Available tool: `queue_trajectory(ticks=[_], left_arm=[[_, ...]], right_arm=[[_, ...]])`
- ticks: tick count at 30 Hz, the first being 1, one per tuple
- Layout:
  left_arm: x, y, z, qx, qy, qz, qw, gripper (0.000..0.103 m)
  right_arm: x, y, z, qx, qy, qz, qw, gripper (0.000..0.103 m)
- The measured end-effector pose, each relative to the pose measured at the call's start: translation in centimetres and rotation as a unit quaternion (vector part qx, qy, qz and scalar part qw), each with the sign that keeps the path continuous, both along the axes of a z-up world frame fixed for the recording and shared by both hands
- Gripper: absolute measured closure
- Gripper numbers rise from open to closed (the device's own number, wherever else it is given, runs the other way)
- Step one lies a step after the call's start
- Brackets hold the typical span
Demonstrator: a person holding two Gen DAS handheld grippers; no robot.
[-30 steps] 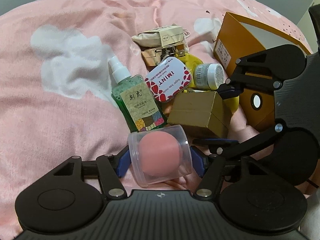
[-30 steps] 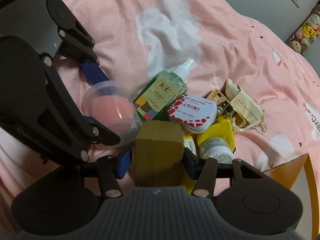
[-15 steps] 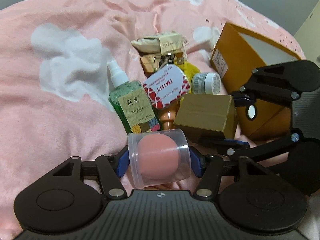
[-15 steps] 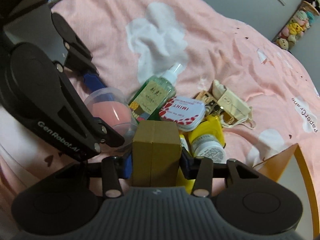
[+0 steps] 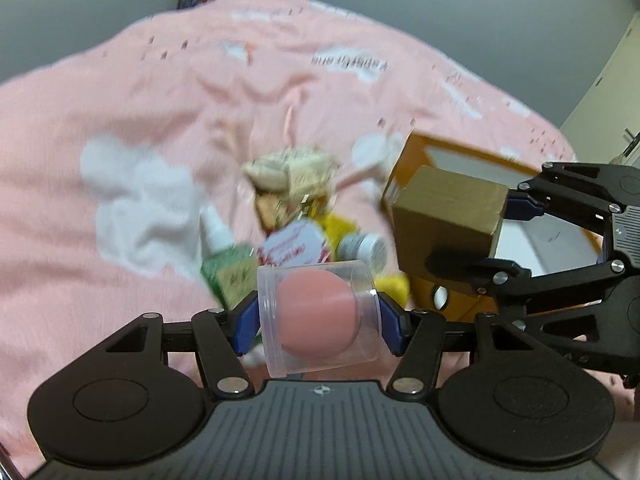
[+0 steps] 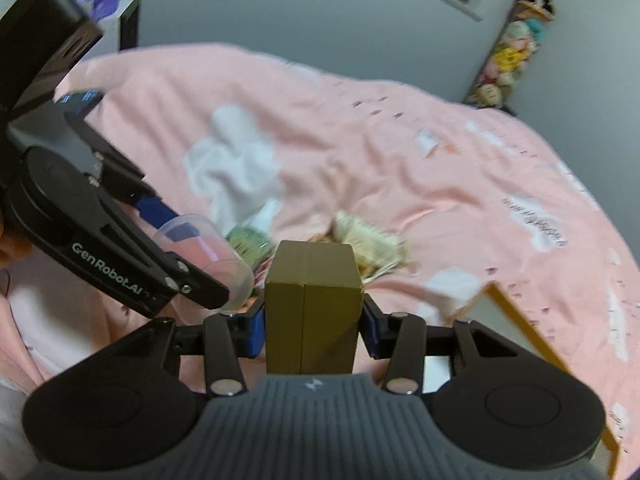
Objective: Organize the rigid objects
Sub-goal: 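Carry both items over the orange box and open the left tool to drop the cup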
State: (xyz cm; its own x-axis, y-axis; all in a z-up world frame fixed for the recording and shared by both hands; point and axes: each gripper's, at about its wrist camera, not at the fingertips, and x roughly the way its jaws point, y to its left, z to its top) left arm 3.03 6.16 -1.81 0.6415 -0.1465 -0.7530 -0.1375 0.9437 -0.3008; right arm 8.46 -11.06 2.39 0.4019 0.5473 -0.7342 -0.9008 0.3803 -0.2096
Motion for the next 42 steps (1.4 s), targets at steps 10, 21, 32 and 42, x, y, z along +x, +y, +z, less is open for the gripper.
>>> queue_trajectory(ticks=[10,21,32,42], left_arm=[[3.3,-4.8,5.1,0.008,-0.093,-0.071,0.9931,0.035],[9.3,-12.4,4.0,0.024,-0.082,-0.195,0.9771,0.035],[14.2,-16.3,0.1,0.034,0.032,-0.262,0.9639,0.035],[15.5,-17.1,-2.2,0.063,0.084,-0.281,0.9540,0.035]], right_arm=[[2.7,-5.7,5.3,0.048,-0.027,-0.116,0.992,0.057],[7.9,-12.3,3.4,0.009,0.057,-0.250,0.966,0.057],[10.4,-14.6,-0.6,-0.039,0.115,-0.299,0.946,0.058],[11.3,-15.4,-2.8,-0.052,0.160,-0.307,0.937,0.058]])
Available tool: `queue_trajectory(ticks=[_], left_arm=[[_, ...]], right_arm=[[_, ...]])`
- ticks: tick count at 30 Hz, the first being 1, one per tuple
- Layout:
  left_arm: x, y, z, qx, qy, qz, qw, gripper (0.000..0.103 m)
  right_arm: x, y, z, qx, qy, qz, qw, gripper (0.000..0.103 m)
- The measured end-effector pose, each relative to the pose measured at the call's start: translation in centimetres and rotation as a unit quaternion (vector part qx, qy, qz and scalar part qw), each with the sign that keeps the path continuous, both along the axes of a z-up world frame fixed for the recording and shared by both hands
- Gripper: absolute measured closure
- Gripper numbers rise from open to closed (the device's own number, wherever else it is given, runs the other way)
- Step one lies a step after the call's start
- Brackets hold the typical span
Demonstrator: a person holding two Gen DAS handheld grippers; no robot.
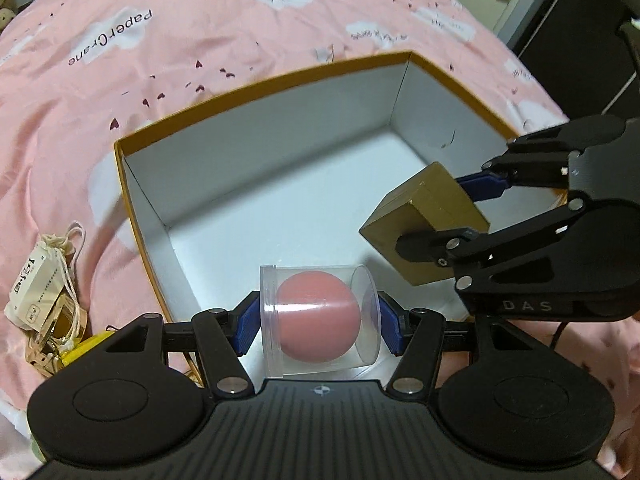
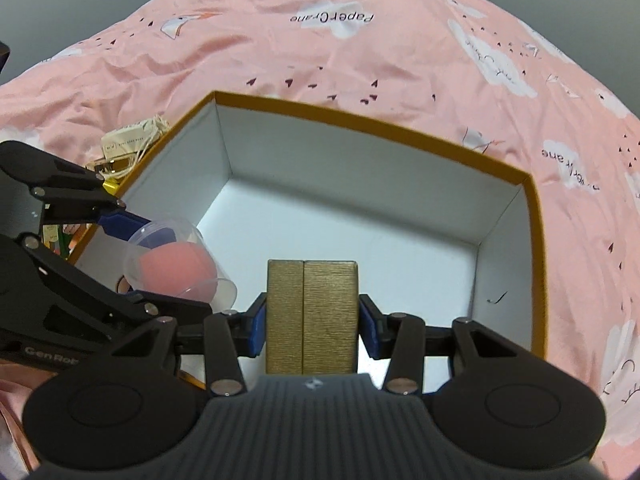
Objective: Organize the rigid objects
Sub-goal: 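Carry both items over the orange box and open the left tool to drop the cup, then lower the brown kraft box into the orange box and open the right tool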
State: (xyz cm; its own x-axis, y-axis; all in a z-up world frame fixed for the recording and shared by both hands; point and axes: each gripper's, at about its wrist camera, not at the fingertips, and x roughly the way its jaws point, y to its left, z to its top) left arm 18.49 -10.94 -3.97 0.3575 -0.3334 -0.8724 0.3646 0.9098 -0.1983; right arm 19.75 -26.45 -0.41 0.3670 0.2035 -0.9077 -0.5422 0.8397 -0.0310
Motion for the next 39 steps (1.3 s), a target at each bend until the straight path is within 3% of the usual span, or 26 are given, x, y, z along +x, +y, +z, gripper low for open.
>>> queue_trajectory(ticks=[8,14,19,25,28,34,39], left_arm=[[-0.1,-0.5,-0.1,0.033,-0.004,-0.016,0.9993,0.033],[-0.2,-0.2,0.0,0.032,-0.011,-0.014,0.9993,0.025],[-0.3,0.4,0.3,0.006,-0.009,-0.012,0.9999,0.021],[-1.1,2.3,1.7,-0.037,-0.038,0.026,0.9982,0.021],[-1.4,4.4,2.6,-0.075,-0.046,0.053,0.9947,0.023],[-1.7,7.8,4.3,-0.094,-0.073,0.095,0.9883,0.028],[-2.0,10.5,3.7,-0.115,-0.069,0.142,0.9808,0.036]], right_arm=[[0.1,0.1,-0.9,0.004,0.014,-0.005,1.000,0.058],[0.2,0.1,-1.1,0.009,0.018,-0.008,1.000,0.058],[0.3,0.1,-1.1,0.011,0.020,-0.011,1.000,0.058],[0.5,0.2,-1.1,0.013,0.018,-0.013,1.000,0.058],[0.5,0.4,-0.9,0.015,0.018,-0.014,1.000,0.058],[0.4,1.5,-0.9,0.006,0.015,-0.008,1.000,0.058],[0.8,2.3,-1.6,-0.003,0.020,-0.014,1.000,0.058]])
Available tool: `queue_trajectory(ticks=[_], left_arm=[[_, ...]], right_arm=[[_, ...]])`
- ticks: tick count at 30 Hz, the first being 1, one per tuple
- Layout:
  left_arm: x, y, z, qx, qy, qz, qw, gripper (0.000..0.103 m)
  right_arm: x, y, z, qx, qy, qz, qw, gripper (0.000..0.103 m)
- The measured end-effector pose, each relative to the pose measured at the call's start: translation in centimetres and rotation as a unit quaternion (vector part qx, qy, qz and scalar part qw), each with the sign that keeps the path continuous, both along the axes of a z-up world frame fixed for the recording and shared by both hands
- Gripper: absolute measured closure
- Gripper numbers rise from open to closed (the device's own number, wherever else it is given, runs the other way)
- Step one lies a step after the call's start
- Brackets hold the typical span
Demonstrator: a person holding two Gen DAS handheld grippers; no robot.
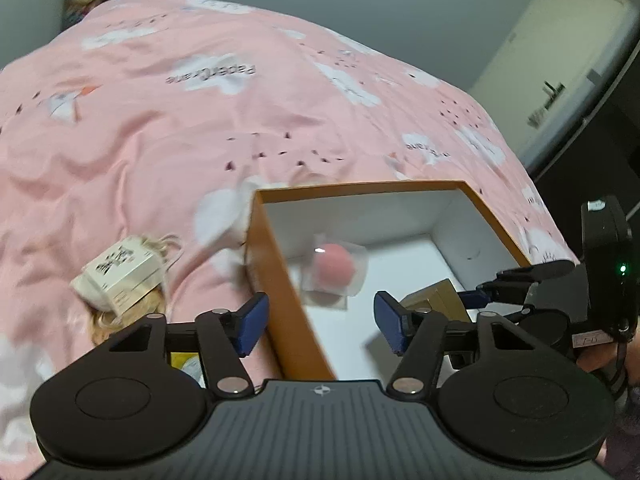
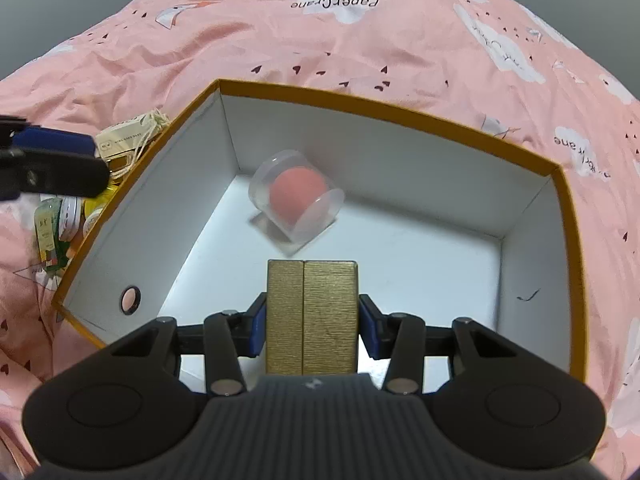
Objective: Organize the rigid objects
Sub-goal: 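Lower the brown kraft box into the orange box and open the right tool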
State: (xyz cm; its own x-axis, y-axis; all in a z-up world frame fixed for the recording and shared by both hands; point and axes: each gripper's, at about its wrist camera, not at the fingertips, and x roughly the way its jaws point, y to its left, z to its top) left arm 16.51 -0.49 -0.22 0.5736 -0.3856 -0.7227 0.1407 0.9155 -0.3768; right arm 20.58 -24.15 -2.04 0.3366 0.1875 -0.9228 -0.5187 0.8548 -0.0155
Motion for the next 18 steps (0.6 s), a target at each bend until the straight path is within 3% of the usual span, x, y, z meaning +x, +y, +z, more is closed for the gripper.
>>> queue_trajectory(ticks=[10,14,18], left_arm=[[0.3,1.8,-2.8,-0.050,0.033,0.027,0.9978,0.050],[0.6,1.8,-3.1,-0.056,0.036,0.029,0.9974,0.051],[1.0,1.5,-3.5,-0.059,0.039,0.024,0.9972,0.055]], right_arm=[[1.3,2.2,-1.0,-0.003,0.020,-0.004,1.000,0.058],[3.0,2.4,-1.3,-0.042,0.002,-0.038,0.998,0.058],[5.7,1.6,-1.2,-0.048,-0.008,-0.071,0.996,0.058]])
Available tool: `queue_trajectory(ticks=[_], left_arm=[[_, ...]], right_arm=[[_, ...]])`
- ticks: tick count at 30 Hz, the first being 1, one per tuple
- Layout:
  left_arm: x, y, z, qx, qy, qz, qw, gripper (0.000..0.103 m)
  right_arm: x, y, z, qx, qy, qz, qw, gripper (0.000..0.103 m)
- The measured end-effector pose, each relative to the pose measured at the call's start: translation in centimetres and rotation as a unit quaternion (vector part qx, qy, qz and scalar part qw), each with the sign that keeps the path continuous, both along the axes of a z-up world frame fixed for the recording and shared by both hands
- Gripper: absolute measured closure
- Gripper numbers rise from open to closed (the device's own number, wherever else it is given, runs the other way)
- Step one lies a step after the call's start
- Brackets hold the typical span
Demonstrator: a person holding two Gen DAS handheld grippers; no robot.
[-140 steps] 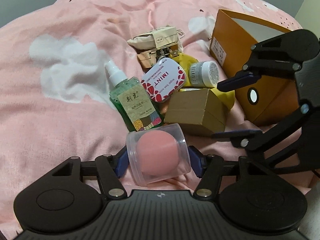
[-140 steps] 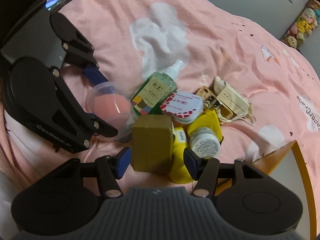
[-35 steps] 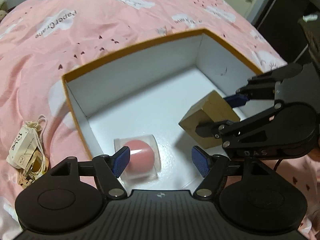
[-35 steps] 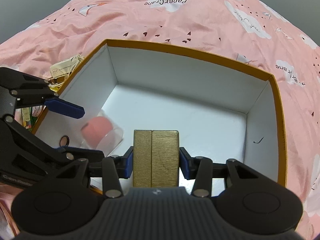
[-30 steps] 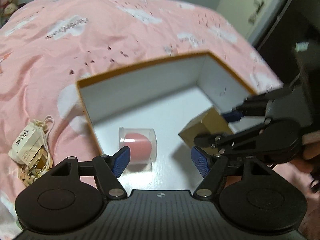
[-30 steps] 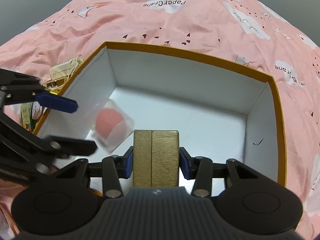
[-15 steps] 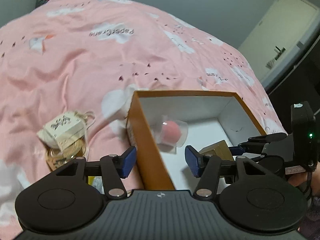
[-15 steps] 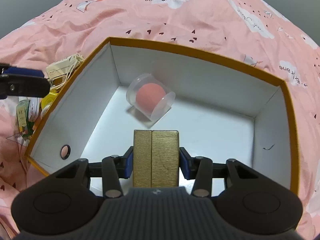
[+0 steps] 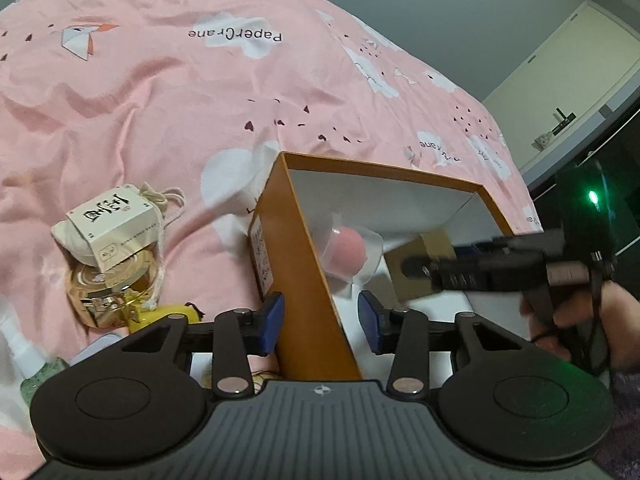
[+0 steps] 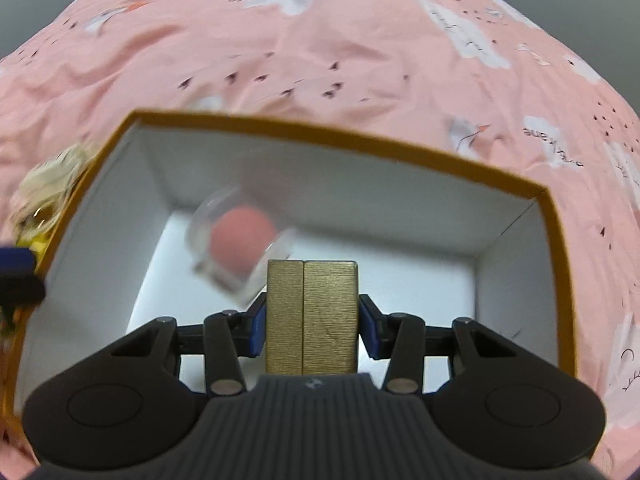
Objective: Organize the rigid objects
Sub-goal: 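Lower the brown kraft box into the orange box and open the right tool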
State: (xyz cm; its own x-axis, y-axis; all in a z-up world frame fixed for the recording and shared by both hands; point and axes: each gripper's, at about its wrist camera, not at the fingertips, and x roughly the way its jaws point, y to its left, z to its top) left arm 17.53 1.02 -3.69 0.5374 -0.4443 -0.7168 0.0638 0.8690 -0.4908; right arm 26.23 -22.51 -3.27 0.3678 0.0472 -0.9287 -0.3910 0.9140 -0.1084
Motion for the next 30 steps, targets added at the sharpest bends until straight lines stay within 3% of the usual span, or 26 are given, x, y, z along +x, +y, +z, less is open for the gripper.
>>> queue_trajectory(ticks=[11,18,30], left_arm=[[0.1,-0.8,-0.9,-0.014,0.009,-0.002,0.9999,0.057],[0.1,-0.8,-0.9,-0.016,0.008,-0.002,0.9998,0.057],[-0.6,-1.0,-0.2,-0.008,-0.003,0.001,1.0000,0.056]], right_arm=[[2.9,2.9,-1.5,0.060,0.039,0.002,0.997,0.058],[3.2,5.0,-2.3,0.049,0.039,0.006,0.998,0.057],[2.4,4.8,-1.4,0.040,0.012,0.010,0.999,0.052]])
